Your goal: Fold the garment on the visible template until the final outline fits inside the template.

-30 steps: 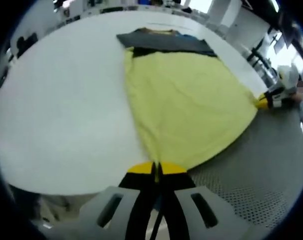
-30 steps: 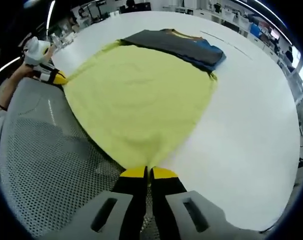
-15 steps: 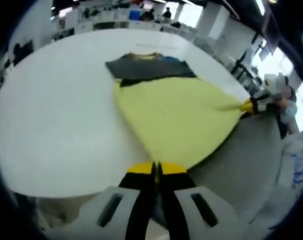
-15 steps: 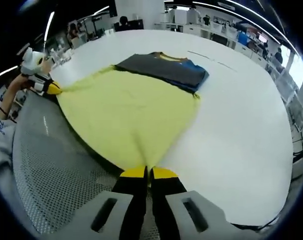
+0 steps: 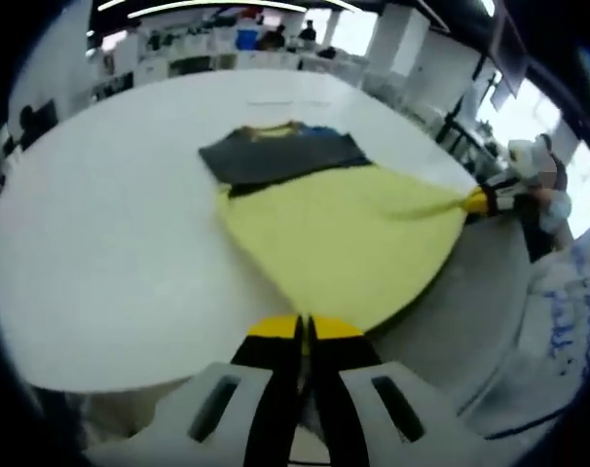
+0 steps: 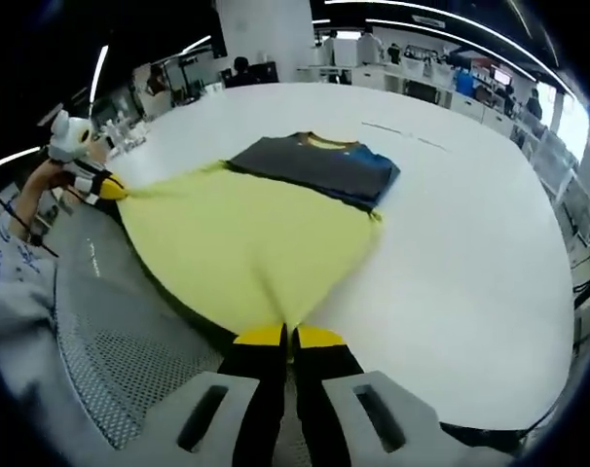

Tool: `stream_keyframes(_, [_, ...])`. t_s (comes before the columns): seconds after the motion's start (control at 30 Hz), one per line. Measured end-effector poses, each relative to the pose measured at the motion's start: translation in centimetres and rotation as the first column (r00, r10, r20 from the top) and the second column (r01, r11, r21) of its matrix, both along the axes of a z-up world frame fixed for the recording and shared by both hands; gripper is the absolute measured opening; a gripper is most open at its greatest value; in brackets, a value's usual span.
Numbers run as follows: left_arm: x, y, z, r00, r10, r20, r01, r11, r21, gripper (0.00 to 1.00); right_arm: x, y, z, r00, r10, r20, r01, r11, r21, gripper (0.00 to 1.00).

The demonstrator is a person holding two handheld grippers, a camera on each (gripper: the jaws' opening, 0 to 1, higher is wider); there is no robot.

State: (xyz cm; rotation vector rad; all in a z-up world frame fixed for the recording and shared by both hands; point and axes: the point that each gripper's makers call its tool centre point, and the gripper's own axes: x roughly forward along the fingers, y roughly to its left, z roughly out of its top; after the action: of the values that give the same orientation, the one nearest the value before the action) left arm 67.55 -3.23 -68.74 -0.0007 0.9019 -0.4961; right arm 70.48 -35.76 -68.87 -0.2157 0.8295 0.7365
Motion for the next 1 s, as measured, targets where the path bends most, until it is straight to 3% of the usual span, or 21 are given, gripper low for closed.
stream_keyframes(0.1, [-0.2,0.1,0.2,1.000,-0.003,-0.002,0.003,1.000,0.013,0.00,-0.2,0.4,1.1,1.000,0.020,0.008,-0.020,0.999,0.035,0.03])
stream_keyframes(0.37, [-1.2,0.0,1.6,1.000,-0.020,0.005,0.019,1.000,0.020,0.00,-0.2,-0.1,3.1,0.998,0.026,0.060,-0.027,1.000,0.016,0.03])
stream_keyframes(0.5, [-1.8,0.1,3.0,0.999,-0.031,0.044,0.029,0.998,0.052,0.00,-0.7,0.0,4.3,0.996,0.035,0.081,-0.038,0.999,0.035,0.03])
stream_keyframes(0.67, [-2.2,-0.2,5.2,0.994,-0.044,0.100,0.041,0.999,0.035,0.00,-1.1,-0.2,5.4,0.993,0.040,0.115,-0.044,0.998,0.036,0.03])
stream_keyframes(1.0, [-3.4,-0.9,7.3,0.984,-0.099,0.151,0.095,0.995,0.031,0.00,-2.4,-0.7,7.5,0.987,0.042,0.158,-0.056,0.995,0.082,0.03])
